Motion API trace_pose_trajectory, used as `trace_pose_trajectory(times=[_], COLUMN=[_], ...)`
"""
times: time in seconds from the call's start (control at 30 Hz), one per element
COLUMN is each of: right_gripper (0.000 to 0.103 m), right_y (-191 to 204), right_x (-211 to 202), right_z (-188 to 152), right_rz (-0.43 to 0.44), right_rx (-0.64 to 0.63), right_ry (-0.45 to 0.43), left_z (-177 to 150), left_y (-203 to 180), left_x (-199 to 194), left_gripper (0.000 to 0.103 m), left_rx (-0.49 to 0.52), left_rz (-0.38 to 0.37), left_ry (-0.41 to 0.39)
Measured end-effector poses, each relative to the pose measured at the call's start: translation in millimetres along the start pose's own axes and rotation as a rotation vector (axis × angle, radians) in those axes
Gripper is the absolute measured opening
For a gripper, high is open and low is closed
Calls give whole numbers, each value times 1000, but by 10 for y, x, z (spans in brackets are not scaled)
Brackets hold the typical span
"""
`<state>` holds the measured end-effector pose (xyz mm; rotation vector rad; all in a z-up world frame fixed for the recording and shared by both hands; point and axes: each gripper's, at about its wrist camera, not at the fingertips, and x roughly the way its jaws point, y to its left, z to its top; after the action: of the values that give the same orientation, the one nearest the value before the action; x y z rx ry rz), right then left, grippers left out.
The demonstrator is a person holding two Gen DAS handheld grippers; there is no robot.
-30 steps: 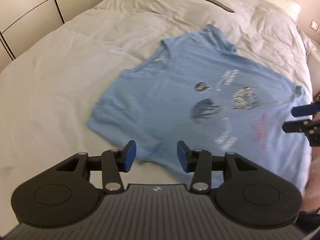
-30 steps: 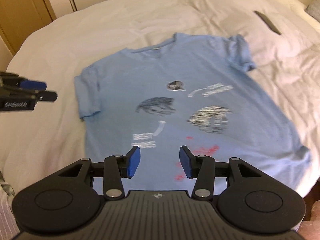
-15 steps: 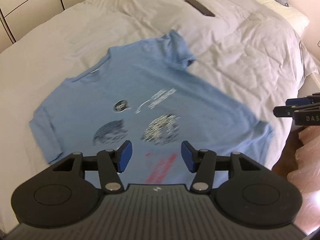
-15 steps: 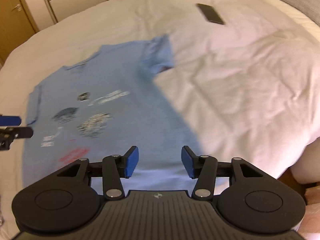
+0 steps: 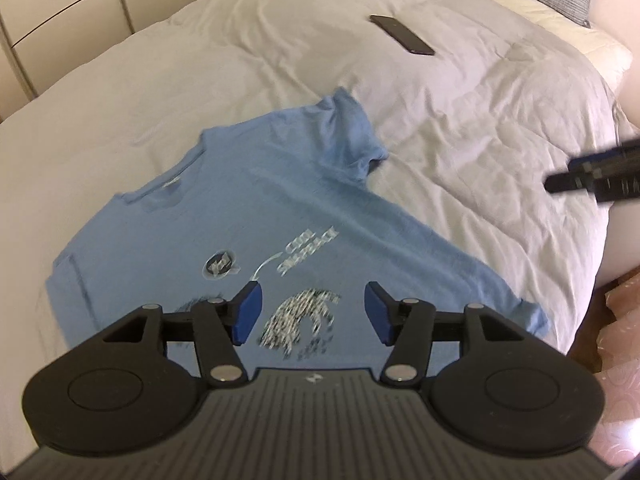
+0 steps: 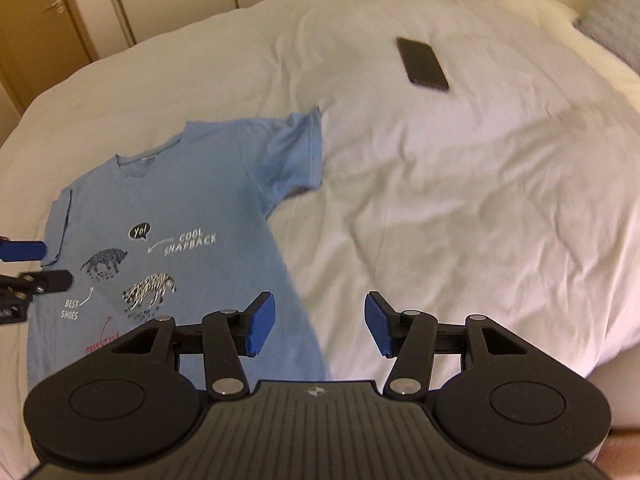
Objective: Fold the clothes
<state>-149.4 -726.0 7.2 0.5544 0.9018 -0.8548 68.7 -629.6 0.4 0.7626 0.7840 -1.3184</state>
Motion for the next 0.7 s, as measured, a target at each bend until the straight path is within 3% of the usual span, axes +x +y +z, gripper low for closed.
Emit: trace_pose_trajectory(times=[0.27, 0.4, 0.7], right_gripper=[56, 56, 56], right_y=[-118, -229, -722], right_x=[305, 579, 1391], right_z=[646, 919, 1559], right_rz=[13, 54, 223], right_rx=[-64, -129, -291], right_ry=[0, 22, 80], left_z=[434, 648, 1036], left_y=[-392, -612, -1148], left_x=[390, 644, 1235], left_gripper=[57, 58, 59], left_rx=[121, 132, 30], left_rz=[-16, 19, 165], left_ry=[-35, -33, 61])
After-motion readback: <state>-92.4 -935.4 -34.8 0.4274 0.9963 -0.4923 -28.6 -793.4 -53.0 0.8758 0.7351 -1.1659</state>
